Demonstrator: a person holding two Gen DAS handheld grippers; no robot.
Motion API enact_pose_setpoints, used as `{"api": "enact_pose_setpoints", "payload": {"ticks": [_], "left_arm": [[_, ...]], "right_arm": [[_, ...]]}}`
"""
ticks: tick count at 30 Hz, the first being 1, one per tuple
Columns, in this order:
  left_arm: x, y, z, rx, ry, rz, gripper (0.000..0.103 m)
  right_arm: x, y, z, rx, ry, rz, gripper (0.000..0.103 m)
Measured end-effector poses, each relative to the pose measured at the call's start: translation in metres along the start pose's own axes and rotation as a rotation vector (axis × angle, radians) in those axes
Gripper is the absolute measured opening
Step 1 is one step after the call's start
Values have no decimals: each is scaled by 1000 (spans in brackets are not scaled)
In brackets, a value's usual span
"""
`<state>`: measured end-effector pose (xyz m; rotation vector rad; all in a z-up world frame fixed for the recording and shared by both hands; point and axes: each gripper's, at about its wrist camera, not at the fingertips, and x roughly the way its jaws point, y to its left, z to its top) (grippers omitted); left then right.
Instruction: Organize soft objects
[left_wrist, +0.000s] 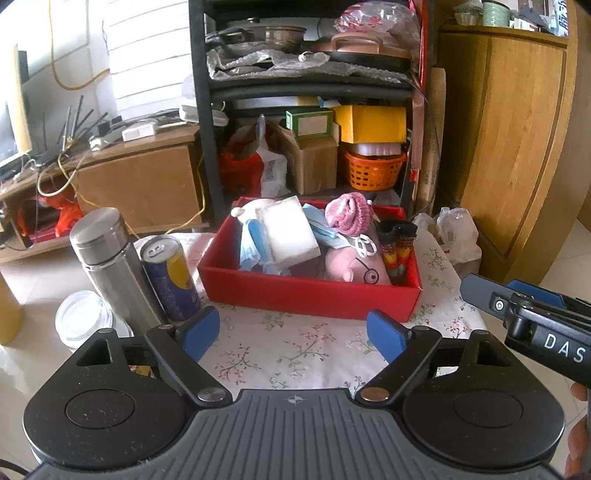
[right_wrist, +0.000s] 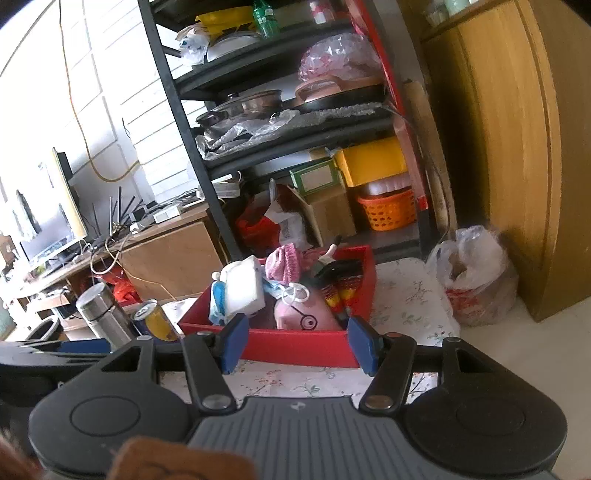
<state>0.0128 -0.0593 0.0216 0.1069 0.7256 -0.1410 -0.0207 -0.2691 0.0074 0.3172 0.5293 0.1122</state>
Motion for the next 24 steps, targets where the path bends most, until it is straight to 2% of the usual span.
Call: {"api": "enact_pose_setpoints", "payload": {"ticks": [24], "left_arm": [[0,0,-1,-9,-1,28,86]], "right_arm": [[5,7,-6,-7,16,24,31]]}}
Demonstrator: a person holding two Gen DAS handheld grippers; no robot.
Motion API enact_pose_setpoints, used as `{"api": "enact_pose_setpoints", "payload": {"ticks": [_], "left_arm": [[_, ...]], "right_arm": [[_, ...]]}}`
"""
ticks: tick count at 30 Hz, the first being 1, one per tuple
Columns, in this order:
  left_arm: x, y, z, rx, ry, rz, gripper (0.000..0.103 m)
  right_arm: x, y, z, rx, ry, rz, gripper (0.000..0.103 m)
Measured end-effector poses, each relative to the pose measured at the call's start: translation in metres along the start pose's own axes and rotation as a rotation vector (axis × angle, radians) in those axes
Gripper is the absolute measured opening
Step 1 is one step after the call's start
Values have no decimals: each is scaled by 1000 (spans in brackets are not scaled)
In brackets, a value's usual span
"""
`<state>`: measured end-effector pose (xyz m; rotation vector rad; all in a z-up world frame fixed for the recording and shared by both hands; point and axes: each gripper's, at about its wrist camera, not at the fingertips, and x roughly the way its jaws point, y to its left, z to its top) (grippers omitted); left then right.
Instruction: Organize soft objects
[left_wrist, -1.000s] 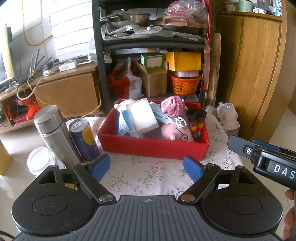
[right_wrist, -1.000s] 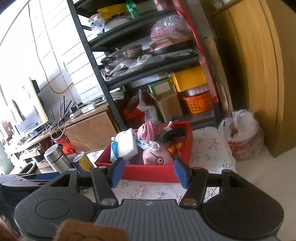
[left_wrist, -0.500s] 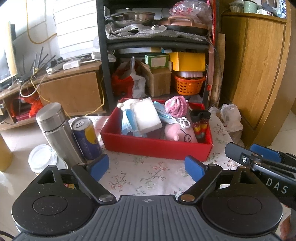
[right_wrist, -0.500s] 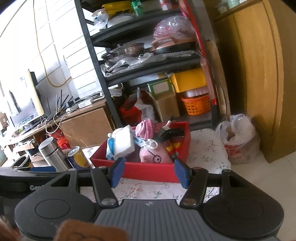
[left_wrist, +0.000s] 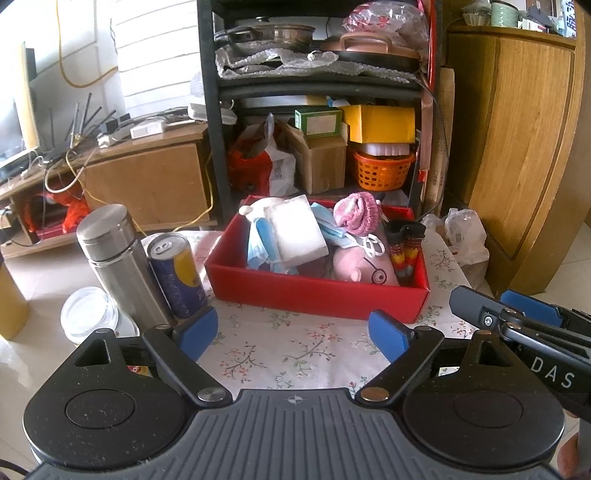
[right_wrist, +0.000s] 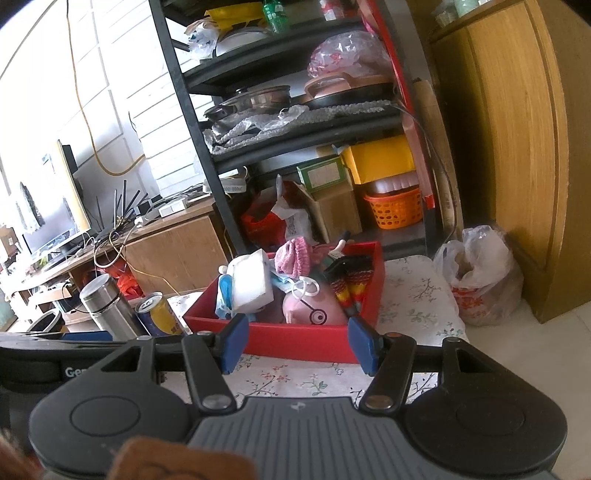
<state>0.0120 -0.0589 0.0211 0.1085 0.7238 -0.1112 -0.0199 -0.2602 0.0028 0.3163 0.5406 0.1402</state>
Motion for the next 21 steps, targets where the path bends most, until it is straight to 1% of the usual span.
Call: {"api": "enact_pose_setpoints", "payload": {"ticks": [21], "left_arm": [[0,1,0,2,2,8,86]], "right_arm": [[2,-1,-1,13,9,7,31]]}}
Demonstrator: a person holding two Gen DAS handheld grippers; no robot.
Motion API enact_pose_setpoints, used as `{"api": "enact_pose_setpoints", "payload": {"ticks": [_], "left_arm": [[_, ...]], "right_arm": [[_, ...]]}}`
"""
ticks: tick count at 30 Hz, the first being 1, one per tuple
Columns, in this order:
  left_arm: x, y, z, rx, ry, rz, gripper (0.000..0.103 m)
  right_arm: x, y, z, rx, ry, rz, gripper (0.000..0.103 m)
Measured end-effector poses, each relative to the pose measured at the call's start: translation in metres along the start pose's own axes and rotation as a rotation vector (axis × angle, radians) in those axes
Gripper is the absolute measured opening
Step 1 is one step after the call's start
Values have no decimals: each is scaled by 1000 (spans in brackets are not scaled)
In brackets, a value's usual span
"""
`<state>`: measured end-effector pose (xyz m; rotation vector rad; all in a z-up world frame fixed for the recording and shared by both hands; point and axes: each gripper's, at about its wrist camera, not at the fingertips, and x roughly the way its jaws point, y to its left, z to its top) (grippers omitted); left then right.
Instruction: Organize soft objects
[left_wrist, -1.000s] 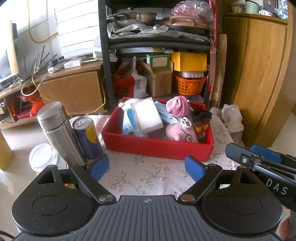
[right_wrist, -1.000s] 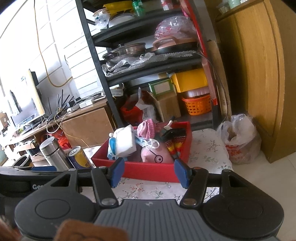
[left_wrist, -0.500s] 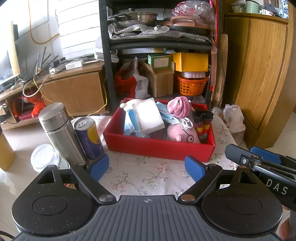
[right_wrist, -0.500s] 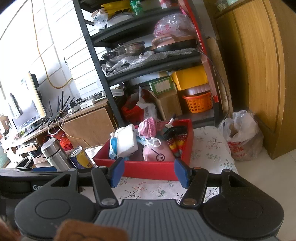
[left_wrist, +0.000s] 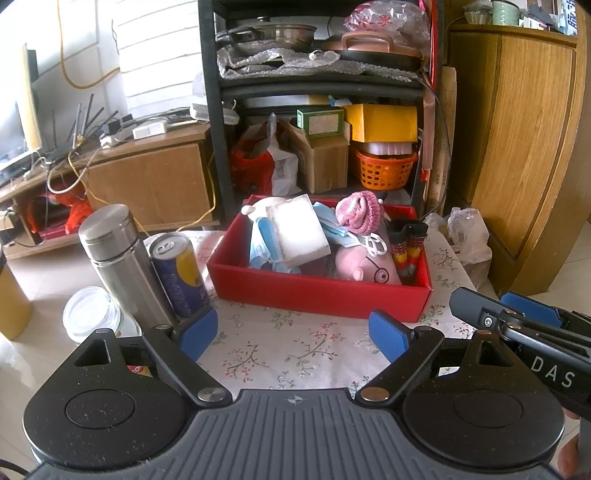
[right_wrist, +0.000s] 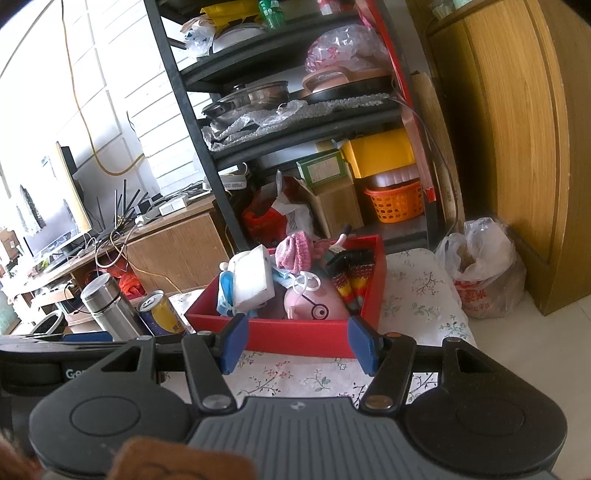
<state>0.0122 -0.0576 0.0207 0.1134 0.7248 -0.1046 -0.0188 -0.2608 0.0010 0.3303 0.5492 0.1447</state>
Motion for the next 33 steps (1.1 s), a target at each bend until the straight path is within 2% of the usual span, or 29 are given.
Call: {"api": "enact_pose_setpoints", "payload": {"ticks": [33], "left_arm": [[0,-3,-1,10,-5,16,85]], "right_arm": [[1,-1,-4,2,6,-2,31]]}}
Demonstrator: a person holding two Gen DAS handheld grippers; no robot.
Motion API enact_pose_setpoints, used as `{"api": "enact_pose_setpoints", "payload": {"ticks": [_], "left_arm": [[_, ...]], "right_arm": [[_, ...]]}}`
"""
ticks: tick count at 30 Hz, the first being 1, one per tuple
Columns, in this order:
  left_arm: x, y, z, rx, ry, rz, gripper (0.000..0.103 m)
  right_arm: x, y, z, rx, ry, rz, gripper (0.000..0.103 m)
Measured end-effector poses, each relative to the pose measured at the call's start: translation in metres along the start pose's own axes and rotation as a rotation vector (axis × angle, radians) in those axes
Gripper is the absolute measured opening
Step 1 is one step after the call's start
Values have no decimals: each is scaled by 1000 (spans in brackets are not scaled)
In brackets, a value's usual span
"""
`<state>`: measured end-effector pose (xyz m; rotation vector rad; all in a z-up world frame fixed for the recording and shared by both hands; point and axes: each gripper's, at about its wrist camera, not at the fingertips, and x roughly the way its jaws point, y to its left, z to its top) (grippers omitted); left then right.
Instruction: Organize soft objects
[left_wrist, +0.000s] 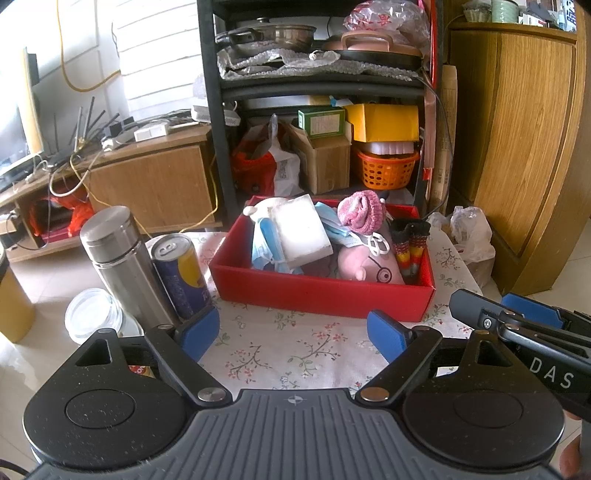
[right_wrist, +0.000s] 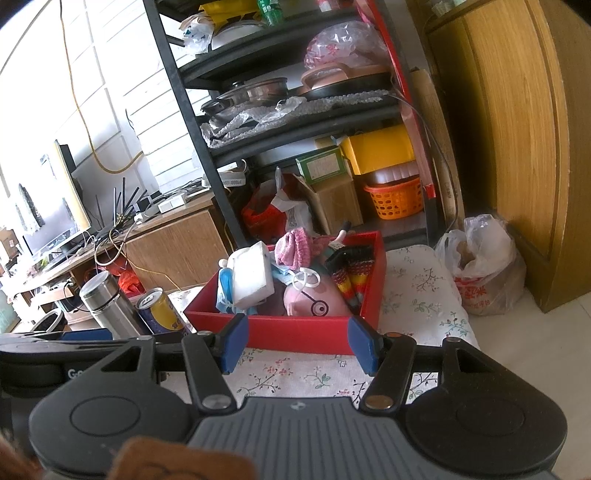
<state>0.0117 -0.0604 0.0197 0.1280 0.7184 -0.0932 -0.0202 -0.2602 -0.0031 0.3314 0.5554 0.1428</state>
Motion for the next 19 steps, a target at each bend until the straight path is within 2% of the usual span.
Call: {"api": "enact_pose_setpoints", "payload": {"ticks": [7,19], "left_arm": [[2,-1,-1,1,4,4,85],[-1,-5,-2,30,-35,19,87]], "right_arm": [[1,-1,-2,-1,6,0,31],[1,0,-1,0,5,-1,31]]}}
